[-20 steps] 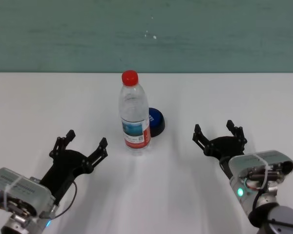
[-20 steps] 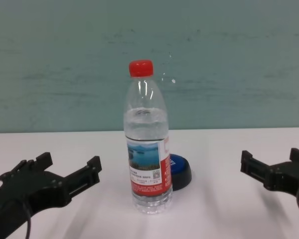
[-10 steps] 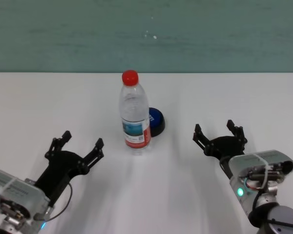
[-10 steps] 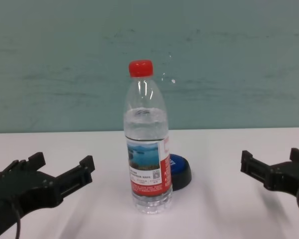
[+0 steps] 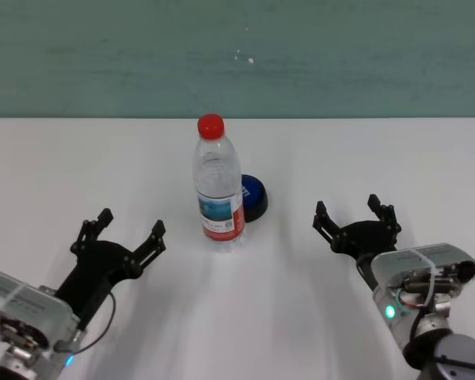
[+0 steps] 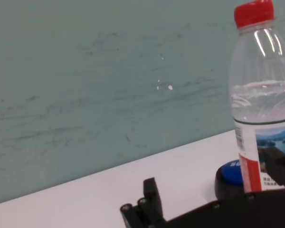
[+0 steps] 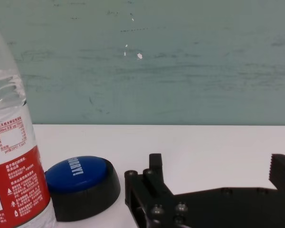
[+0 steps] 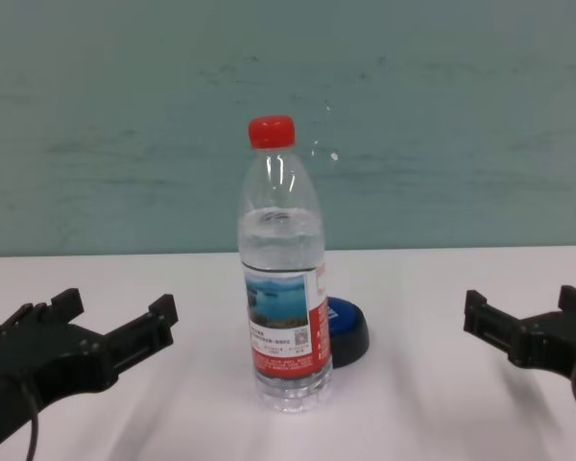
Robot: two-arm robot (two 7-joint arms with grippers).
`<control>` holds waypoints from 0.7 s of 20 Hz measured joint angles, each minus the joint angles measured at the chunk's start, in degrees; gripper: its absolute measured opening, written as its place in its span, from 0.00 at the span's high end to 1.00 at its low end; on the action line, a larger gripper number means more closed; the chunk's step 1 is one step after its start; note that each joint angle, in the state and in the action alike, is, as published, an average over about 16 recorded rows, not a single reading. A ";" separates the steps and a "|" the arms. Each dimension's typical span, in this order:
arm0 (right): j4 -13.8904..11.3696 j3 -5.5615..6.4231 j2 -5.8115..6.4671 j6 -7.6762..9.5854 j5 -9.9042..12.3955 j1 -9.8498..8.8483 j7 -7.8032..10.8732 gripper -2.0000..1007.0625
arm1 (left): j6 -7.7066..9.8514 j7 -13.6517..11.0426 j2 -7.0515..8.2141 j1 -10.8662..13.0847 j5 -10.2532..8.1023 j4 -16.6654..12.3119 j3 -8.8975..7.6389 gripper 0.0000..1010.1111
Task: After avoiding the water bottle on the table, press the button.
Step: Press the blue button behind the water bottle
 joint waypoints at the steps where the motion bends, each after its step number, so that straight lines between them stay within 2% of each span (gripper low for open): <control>1: 0.00 0.00 0.00 0.00 0.00 0.00 0.00 0.00 | 0.01 0.03 -0.03 -0.09 0.02 0.09 0.00 0.00; 14: 0.00 0.00 0.00 0.00 0.00 0.00 0.00 0.00 | -0.21 0.25 -0.50 -2.27 0.34 2.29 -0.02 0.00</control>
